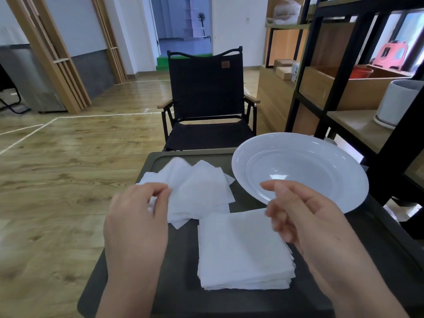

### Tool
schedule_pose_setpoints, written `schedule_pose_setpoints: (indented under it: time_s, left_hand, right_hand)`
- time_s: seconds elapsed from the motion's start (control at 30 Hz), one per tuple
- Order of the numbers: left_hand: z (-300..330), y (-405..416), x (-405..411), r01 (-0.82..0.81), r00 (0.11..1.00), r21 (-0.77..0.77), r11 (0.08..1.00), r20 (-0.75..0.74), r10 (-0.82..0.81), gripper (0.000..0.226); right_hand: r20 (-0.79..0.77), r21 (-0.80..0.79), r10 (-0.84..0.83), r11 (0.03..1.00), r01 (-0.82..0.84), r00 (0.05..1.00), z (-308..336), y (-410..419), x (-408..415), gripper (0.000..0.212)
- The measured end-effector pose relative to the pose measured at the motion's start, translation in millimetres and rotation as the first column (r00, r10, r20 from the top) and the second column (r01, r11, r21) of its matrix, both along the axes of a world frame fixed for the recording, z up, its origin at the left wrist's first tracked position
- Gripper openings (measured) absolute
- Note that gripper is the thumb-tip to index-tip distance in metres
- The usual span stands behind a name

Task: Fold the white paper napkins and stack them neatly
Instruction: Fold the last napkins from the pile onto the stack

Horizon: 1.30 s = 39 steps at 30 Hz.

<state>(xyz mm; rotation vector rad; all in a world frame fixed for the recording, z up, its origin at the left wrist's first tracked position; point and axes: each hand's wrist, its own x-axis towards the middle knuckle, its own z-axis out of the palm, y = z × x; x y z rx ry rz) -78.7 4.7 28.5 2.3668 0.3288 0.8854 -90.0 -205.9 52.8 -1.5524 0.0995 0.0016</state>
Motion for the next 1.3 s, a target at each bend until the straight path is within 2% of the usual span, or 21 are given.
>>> schedule_pose_setpoints:
  time_s: [0.1,0.17,0.2,0.23,0.3,0.37,0.4,0.47,0.57,0.63,0.7,0.8,0.9,0.97,1.07,1.1,1.17,1.23,1.3]
  left_hand:
    - [13,-12,-6,0.204,0.956,0.104,0.973,0.194,-0.221,0.01]
    - [18,-20,-10,0.352,0.895,0.246,0.903,0.192,-0.402,0.013]
    - [20,-24,-12,0.43,0.859,0.299,0.852,0.156,-0.488,0.013]
    - [21,-27,-13,0.504,0.819,0.338,0.795,0.106,-0.564,0.013]
    - [22,-32,-15,0.624,0.741,0.361,0.693,0.007,-0.672,0.013]
    - [22,-34,-16,0.691,0.695,0.327,0.644,-0.057,-0.717,0.014]
    - [22,-34,-17,0.707,0.687,0.302,0.64,-0.078,-0.722,0.015]
    - [23,-33,-19,0.714,0.689,0.25,0.654,-0.084,-0.72,0.019]
    - [23,-33,-19,0.646,0.748,0.201,0.736,0.024,-0.663,0.019]
    - [24,-33,-17,0.581,0.797,0.167,0.797,0.082,-0.598,0.019]
    - [23,-33,-16,0.558,0.821,0.122,0.821,0.063,-0.567,0.028]
    - [22,-31,-16,0.599,0.801,0.017,0.801,-0.037,-0.598,0.037]
    - [22,-30,-17,0.638,0.741,-0.183,0.748,-0.115,-0.661,0.035]
    - [23,-28,-18,0.646,0.729,-0.246,0.722,-0.081,-0.68,0.025]
    - [26,-27,-19,0.646,0.739,-0.262,0.717,-0.018,-0.673,0.016]
    - [26,-26,-19,0.642,0.743,-0.281,0.713,-0.002,-0.67,0.015]
    - [26,-26,-21,0.627,0.758,-0.309,0.715,0.028,-0.652,0.02]
    - [26,-26,-21,0.604,0.781,-0.315,0.732,0.049,-0.623,0.025]
    - [26,-24,-21,0.599,0.791,-0.294,0.745,0.069,-0.608,0.027]
  right_hand:
    - [-0.095,0.312,0.308,0.912,-0.266,0.947,4,-1,-1,0.069]
    - [-0.132,0.443,0.438,0.828,-0.342,0.889,4,0,0,0.089]
    - [-0.12,0.499,0.477,0.787,-0.362,0.871,1,0,0,0.093]
    - [-0.088,0.559,0.496,0.742,-0.37,0.864,-1,0,0,0.089]
    - [-0.042,0.659,0.454,0.682,-0.317,0.89,-2,-1,0,0.069]
    - [-0.103,0.695,0.317,0.701,-0.16,0.943,-1,-5,0,0.052]
    - [-0.142,0.676,0.256,0.731,-0.095,0.956,-2,-7,0,0.05]
    - [-0.17,0.613,0.227,0.786,-0.077,0.959,-2,-11,0,0.049]
    - [-0.161,0.529,0.203,0.844,-0.089,0.966,-3,-13,-1,0.039]
    - [-0.16,0.419,0.193,0.901,-0.11,0.968,-2,-13,-3,0.038]
    - [-0.159,0.271,0.236,0.944,-0.187,0.959,-3,-15,-5,0.044]
    - [-0.168,0.023,0.32,0.947,-0.321,0.932,-10,-16,-6,0.04]
    - [-0.148,-0.131,0.372,0.911,-0.392,0.916,-12,-16,-7,0.053]
    - [-0.134,-0.164,0.422,0.883,-0.44,0.897,-12,-16,-6,0.054]
    - [-0.064,-0.175,0.491,0.852,-0.494,0.869,-9,-17,-8,0.035]
    - [-0.055,-0.141,0.495,0.856,-0.497,0.867,-6,-17,-9,0.026]
    - [-0.024,-0.072,0.501,0.863,-0.501,0.865,1,-14,-10,0.022]
    - [0.002,-0.059,0.473,0.879,-0.472,0.881,4,-12,-10,0.022]
    - [0.028,-0.061,0.352,0.935,-0.35,0.935,3,-10,-7,0.03]
